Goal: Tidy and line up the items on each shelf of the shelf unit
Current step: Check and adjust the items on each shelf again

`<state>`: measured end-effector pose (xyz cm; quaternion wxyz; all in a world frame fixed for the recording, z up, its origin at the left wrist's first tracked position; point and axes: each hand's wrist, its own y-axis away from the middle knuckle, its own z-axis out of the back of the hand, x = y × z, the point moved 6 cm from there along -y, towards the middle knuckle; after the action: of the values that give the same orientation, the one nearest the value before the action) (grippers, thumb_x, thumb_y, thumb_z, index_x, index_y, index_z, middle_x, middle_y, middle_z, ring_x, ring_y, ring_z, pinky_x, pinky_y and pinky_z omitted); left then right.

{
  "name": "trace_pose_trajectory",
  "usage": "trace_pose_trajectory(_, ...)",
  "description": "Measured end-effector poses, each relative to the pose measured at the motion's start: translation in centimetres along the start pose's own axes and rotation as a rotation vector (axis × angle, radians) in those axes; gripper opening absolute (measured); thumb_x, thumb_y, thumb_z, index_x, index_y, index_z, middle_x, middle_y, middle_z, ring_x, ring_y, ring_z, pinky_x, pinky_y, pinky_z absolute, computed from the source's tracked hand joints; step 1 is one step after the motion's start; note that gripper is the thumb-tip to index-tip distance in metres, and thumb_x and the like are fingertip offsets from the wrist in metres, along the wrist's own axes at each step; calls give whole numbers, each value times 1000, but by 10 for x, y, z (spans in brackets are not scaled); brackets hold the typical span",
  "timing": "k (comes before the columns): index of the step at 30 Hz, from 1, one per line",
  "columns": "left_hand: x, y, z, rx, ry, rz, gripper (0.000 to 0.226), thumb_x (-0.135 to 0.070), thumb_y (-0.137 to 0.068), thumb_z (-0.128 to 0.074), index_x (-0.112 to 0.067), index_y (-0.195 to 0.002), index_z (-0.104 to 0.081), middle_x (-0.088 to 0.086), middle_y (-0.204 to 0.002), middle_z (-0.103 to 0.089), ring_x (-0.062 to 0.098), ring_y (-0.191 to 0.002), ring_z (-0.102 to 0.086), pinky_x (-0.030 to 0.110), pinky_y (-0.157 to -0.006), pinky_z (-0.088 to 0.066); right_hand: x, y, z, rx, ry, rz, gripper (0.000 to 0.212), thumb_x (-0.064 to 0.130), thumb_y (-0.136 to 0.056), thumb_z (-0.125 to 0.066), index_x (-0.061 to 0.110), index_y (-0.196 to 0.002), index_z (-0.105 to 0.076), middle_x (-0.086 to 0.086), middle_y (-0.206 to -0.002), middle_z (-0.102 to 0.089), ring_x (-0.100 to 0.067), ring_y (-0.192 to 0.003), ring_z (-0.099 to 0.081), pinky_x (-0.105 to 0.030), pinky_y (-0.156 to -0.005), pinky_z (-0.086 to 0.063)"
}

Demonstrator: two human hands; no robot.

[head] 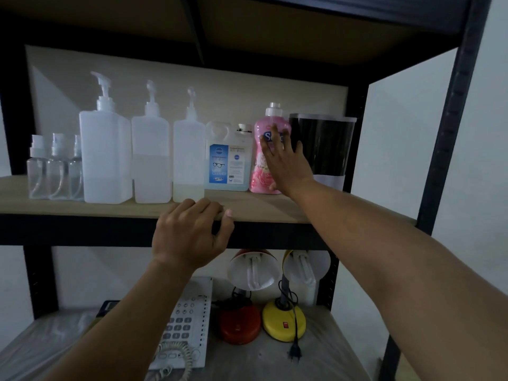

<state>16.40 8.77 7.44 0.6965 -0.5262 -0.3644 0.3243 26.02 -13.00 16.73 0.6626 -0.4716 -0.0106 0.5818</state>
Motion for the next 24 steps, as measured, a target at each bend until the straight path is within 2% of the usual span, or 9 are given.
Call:
trace_pose_trajectory(7, 0, 0, 0, -11, -9, -1, 41, -37, -100, -46, -16, -75, -71, 0, -68, -67, 20, -57, -60, 29, -54, -43, 3, -3, -3, 18, -7, -15, 118, 41, -87, -74, 8, -159, 14, -26, -165, 15, -49, -152, -5, -65, -113, -33)
trace_pose_trajectory(19, -1, 0, 0, -6, -28, -13, 42, -37, -101, -45, -16, -75, -71, -1, -67, -66, 20, -57, -59, 27, -54, -39, 0, 0, -2, 27, -11, -26, 123, 46, -85, -77, 12, -160, 14, -23, -166, 16, -44, -154, -5, -62, -114, -34)
trace_pose_trajectory(22, -1, 0, 0, 4, -30, -8, 42, -37, -101, -44, -16, -76, -71, -1, -68, -67, 20, -58, -60, 26, -54, -39, -6, 7, -1, 55, -38, -29, 119, 39, -83, -79, 14, -161, 7, -23, -166, 10, -41, -153, -12, -57, -114, -35)
trace_pose_trajectory(24, -1, 0, 1, 7, -29, -8, 43, -37, -101, -43, -15, -77, -72, 0, -68, -67, 21, -58, -60, 26, -54, -38, -16, 15, 0, 62, -77, -69, 108, 33, -82, -79, 14, -161, -7, -22, -166, -2, -38, -147, -23, -54, -110, -40)
